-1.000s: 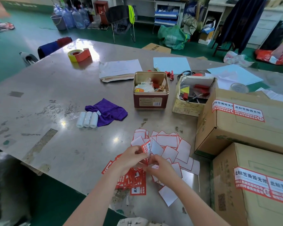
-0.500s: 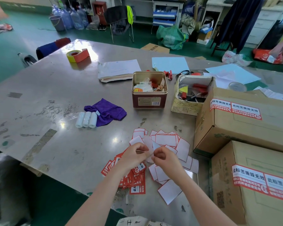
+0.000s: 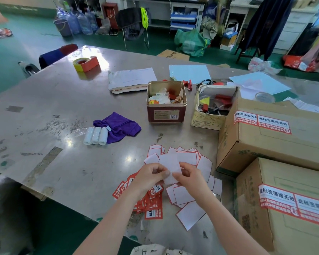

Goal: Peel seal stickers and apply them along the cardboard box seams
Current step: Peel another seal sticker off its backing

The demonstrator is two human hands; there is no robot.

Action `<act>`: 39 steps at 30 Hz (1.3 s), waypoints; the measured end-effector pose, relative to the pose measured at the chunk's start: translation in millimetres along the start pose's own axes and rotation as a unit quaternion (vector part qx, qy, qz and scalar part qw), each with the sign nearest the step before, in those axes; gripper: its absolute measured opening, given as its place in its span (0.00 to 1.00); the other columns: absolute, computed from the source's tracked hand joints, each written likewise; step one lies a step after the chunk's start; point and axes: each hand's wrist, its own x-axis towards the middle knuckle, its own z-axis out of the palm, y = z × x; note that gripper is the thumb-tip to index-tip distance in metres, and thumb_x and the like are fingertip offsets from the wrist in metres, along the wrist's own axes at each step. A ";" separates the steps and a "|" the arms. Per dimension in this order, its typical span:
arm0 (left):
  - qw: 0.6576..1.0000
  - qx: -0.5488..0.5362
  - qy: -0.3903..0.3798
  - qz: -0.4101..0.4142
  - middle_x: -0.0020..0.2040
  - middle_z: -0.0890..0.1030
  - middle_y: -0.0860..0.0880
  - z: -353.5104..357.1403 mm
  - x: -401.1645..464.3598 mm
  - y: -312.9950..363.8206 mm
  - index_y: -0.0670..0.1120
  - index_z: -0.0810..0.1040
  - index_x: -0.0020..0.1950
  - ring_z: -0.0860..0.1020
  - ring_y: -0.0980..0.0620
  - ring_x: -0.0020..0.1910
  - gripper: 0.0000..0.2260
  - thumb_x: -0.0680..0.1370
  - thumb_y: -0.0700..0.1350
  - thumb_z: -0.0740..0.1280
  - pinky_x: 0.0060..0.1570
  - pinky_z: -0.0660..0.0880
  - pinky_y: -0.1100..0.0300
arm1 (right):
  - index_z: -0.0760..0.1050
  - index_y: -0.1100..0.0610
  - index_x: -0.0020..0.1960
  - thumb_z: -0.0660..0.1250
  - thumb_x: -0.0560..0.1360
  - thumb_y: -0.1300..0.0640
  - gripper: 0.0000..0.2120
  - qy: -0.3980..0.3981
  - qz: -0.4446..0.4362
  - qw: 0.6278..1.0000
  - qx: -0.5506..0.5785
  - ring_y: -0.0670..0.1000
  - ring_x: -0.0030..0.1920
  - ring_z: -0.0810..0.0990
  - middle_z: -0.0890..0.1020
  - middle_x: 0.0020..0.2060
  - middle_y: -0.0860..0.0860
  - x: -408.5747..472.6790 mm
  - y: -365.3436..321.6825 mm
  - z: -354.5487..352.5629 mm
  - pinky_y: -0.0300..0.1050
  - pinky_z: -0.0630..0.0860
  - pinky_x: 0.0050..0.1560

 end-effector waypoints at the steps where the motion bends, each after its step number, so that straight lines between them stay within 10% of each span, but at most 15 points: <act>1: 1.000 0.002 -0.008 -0.006 0.50 0.83 0.47 0.4 0.1 0.3 0.45 0.81 0.49 0.80 0.47 0.53 0.08 0.75 0.48 0.68 0.55 0.77 0.53 | 0.74 0.47 0.53 0.63 0.77 0.61 0.10 0.004 -0.011 1.000 -0.006 0.44 0.41 0.79 0.80 0.41 0.44 -0.9 -0.5 0.0 0.30 0.74 0.35; 5: 0.990 -0.125 -0.032 -0.057 0.55 0.82 0.48 -0.9 0.4 3.1 0.45 0.81 0.52 0.76 0.49 0.60 0.14 0.75 0.54 0.66 0.64 0.70 0.52 | 0.82 0.51 0.50 0.63 0.77 0.62 0.11 0.098 -0.040 0.993 -0.041 0.41 0.48 0.74 0.77 0.47 0.43 2.9 2.8 -4.8 0.27 0.67 0.41; 17: 0.968 -0.239 -0.040 -0.065 0.52 0.83 0.41 -4.2 -5.5 10.3 0.40 0.80 0.47 0.81 0.49 0.49 0.10 0.80 0.42 0.60 0.47 0.75 0.60 | 0.82 0.56 0.53 0.62 0.77 0.65 0.11 0.126 -0.067 0.984 -0.110 0.42 0.52 0.72 0.78 0.59 0.52 5.8 8.3 -13.7 0.17 0.68 0.38; 27: 0.983 -0.165 -0.055 -0.063 0.55 0.82 0.42 -5.6 -2.6 0.1 0.40 0.79 0.50 0.78 0.45 0.58 0.12 0.78 0.48 0.63 0.64 0.72 0.50 | 0.79 0.53 0.56 0.59 0.79 0.65 0.14 0.096 -0.040 0.990 -0.096 0.46 0.58 0.74 0.73 0.65 0.50 4.0 11.4 -14.7 0.28 0.77 0.40; 39: 0.999 0.008 -0.041 0.007 0.51 0.83 0.55 12.7 -10.1 10.2 0.52 0.84 0.42 0.76 0.51 0.59 0.12 0.70 0.56 0.65 0.68 0.66 0.44 | 0.82 0.51 0.49 0.66 0.75 0.56 0.07 0.050 -0.075 0.988 -0.125 0.42 0.53 0.76 0.81 0.50 0.43 1.5 8.1 -7.8 0.38 0.71 0.56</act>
